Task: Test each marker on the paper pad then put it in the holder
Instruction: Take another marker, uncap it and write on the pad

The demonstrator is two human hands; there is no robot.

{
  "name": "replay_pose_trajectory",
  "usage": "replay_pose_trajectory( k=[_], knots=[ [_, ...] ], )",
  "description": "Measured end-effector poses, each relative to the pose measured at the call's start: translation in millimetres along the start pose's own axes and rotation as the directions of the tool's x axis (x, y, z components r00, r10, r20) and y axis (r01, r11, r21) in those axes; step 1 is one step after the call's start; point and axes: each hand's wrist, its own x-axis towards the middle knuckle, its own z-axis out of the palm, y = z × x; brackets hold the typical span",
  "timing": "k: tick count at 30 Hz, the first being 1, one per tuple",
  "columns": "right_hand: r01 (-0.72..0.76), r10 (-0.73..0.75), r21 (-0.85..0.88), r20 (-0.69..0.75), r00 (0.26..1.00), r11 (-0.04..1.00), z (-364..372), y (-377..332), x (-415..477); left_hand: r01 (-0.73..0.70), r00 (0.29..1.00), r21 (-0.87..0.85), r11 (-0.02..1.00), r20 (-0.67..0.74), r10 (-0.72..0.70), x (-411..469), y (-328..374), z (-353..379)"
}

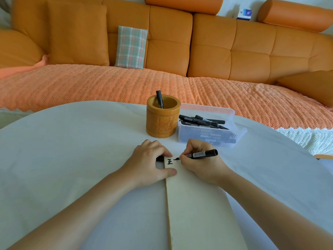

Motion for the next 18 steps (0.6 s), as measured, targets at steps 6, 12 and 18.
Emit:
replay_pose_trajectory(
  k=[6,12,18],
  knots=[
    [0.005,-0.006,0.023,0.048,0.999,1.0,-1.3,-0.8,-0.7,-0.002,1.0,0.01,1.0,0.001,0.002,0.1,0.3,-0.3],
    [0.01,-0.011,0.045,0.026,1.0,0.999,-1.1,-1.3,-0.1,-0.002,1.0,-0.003,1.0,-0.005,0.002,0.6,-0.3,-0.6],
    [0.012,-0.012,0.022,0.024,1.0,1.0,-0.9,-0.9,0.1,-0.013,1.0,0.005,1.0,-0.013,0.013,-0.7,0.1,0.2]
  ],
)
